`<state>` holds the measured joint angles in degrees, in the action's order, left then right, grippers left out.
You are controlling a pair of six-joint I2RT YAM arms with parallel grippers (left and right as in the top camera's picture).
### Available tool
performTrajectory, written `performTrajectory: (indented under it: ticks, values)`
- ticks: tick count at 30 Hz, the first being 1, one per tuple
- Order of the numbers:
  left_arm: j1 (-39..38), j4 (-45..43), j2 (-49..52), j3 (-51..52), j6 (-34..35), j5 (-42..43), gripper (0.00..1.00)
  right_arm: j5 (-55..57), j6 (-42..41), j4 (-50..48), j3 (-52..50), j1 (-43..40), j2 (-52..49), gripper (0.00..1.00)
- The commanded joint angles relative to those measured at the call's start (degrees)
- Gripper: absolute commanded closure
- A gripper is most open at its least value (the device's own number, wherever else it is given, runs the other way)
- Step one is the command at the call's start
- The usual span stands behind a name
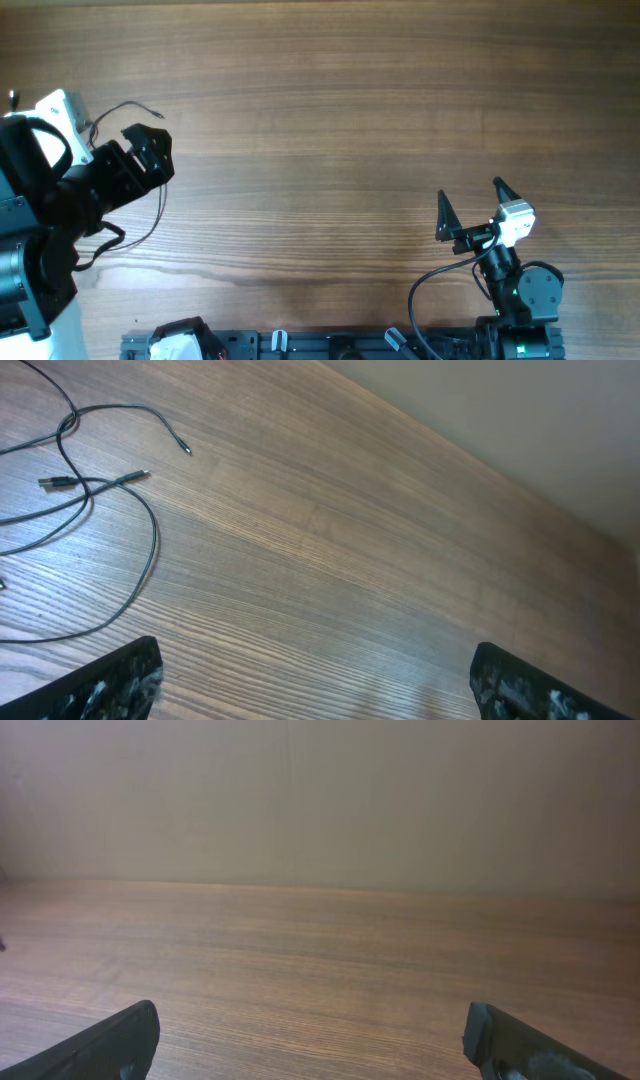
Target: Untangle cables
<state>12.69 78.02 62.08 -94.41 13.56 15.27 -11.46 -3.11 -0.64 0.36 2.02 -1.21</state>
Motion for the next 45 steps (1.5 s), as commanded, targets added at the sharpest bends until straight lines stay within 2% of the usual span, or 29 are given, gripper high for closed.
performTrajectory:
  ticks: [1,4,7,10,14,19,26,30,35,45]
  values:
    - [-0.33,-0.15,-0.04,-0.11,-1.18,-0.33,0.00,1.16,0.04,-0.09,-0.07,-0.24,0.42,0.00]
    - [-0.33,-0.15,-0.04,-0.11,-1.20,-1.22,0.00,1.16,0.07,-0.11,-0.07,-0.24,0.42,0.00]
    - [-1.07,-0.52,-1.14,-0.02,-1.20,-10.67,0.00,1.16,0.07,-0.11,-0.07,-0.24,0.42,0.00]
    - [-8.09,-6.40,-5.16,3.69,-1.46,-14.99,0.00,1.16,0.04,-0.11,-0.07,-0.24,0.42,0.00]
    - [-14.82,-25.38,-15.87,19.54,-1.86,-14.62,0.00,1.16,0.07,-0.11,-0.07,-0.24,0.42,0.00]
    - [-15.74,-50.71,-33.03,49.62,-1.84,-7.54,0.00,1.16,0.04,-0.11,-0.04,-0.24,0.42,0.00]
    - [-15.76,-69.75,-50.45,76.61,-1.86,-6.08,0.00,1.16,0.07,-0.11,-0.07,-0.24,0.42,0.00]
    - [-15.80,-73.77,-56.57,84.91,-2.91,-6.10,0.00,1.16,0.04,-0.11,-0.04,-0.24,0.42,0.00]
    - [-15.96,-74.01,-61.29,90.07,-2.89,-6.27,0.00,1.16,0.04,-0.11,-0.07,-0.24,0.42,0.00]
    - [-15.96,-74.36,-61.92,94.05,-2.91,-6.97,0.00,1.16,0.07,-0.11,-0.04,-0.24,0.42,0.00]
